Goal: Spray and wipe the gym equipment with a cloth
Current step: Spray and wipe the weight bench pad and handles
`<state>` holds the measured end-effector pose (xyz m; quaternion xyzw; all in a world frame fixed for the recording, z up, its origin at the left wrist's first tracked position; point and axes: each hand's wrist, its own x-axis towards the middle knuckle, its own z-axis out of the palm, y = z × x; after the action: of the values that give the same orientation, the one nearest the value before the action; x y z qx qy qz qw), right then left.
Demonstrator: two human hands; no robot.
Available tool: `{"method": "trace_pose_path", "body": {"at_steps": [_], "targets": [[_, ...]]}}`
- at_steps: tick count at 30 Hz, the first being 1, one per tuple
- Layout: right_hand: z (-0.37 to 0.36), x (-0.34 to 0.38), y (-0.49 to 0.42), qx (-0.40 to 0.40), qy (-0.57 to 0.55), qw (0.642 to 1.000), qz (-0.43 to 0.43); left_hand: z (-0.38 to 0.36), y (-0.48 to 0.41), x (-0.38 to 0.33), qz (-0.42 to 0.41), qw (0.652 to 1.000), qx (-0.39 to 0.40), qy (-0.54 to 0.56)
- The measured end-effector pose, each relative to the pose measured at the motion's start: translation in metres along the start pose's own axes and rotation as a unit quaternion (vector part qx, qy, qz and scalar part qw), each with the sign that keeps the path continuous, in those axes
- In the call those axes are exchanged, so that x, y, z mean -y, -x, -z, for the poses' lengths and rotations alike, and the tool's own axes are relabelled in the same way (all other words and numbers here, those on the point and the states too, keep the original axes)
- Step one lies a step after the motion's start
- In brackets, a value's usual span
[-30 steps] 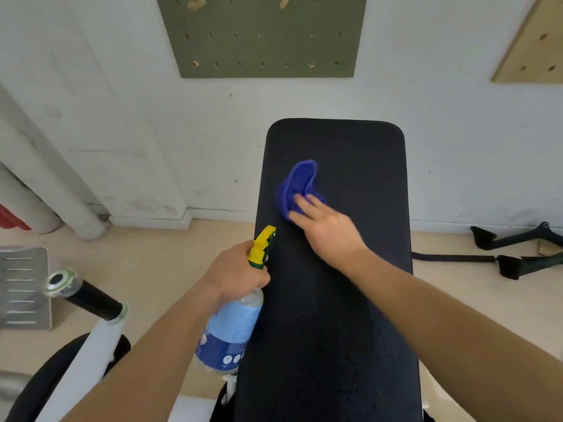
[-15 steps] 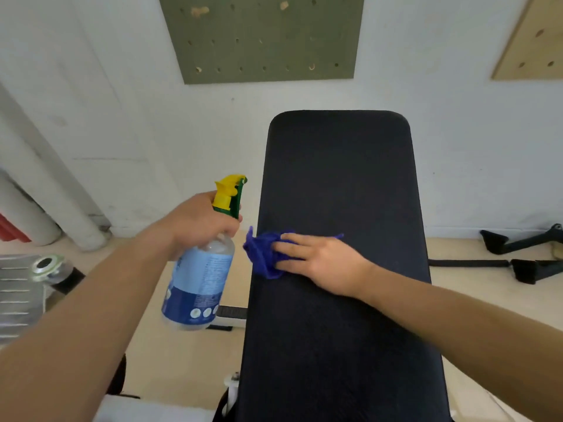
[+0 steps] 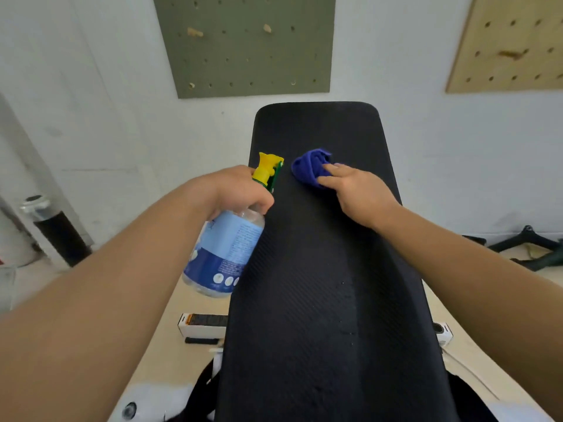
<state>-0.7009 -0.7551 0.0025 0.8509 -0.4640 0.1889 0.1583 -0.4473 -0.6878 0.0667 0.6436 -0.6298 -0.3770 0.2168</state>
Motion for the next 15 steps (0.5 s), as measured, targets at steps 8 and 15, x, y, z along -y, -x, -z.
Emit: {"method": "trace_pose_path", "body": {"at_steps": [8, 15], "targets": [[0.017, 0.038, 0.084, 0.059, -0.026, 0.996, -0.067, -0.054, 0.056, 0.025, 0.022, 0.998, 0.001, 0.055], [0.021, -0.039, 0.063, 0.03, -0.028, 0.981, -0.191, -0.055, 0.029, -0.004, -0.002, 0.997, 0.024, 0.067]]}}
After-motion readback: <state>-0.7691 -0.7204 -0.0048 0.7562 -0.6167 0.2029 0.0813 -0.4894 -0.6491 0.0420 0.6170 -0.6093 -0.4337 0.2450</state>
